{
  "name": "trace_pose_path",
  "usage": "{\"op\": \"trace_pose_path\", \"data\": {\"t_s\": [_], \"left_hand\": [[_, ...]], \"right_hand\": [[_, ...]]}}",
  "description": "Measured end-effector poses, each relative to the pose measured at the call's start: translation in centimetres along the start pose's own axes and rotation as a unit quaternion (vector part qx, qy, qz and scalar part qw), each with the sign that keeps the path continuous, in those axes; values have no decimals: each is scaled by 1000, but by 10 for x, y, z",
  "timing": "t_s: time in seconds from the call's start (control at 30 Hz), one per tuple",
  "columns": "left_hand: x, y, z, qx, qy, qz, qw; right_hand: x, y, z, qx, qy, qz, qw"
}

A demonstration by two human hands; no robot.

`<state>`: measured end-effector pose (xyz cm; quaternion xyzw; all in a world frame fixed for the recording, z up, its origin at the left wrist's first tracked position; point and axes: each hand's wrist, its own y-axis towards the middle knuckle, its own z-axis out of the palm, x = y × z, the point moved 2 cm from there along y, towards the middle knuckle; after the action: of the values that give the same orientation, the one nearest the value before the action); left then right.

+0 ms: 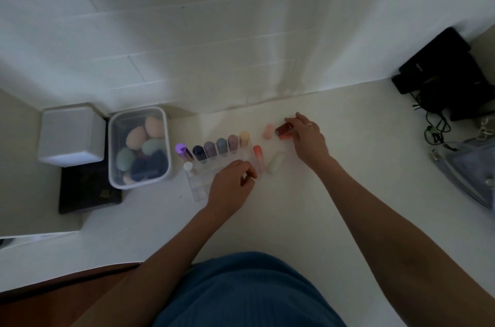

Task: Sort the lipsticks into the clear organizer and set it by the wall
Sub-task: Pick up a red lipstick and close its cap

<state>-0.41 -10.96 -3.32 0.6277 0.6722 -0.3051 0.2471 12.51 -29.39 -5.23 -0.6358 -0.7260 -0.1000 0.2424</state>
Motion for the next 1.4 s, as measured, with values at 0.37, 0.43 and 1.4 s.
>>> {"op": "trace_pose_path", "data": {"t_s": [0.37, 0.43, 1.4], "left_hand": [[1, 0, 1, -11, 18, 6, 1000], [2, 0, 2, -10, 16, 8, 1000], [-6, -5, -2, 15, -137, -41, 990]], "right_hand": [[9, -16, 6, -14, 103, -57, 993], [10, -17, 6, -23, 134, -35, 990], [18, -97, -22, -161, 292, 40, 942]]}}
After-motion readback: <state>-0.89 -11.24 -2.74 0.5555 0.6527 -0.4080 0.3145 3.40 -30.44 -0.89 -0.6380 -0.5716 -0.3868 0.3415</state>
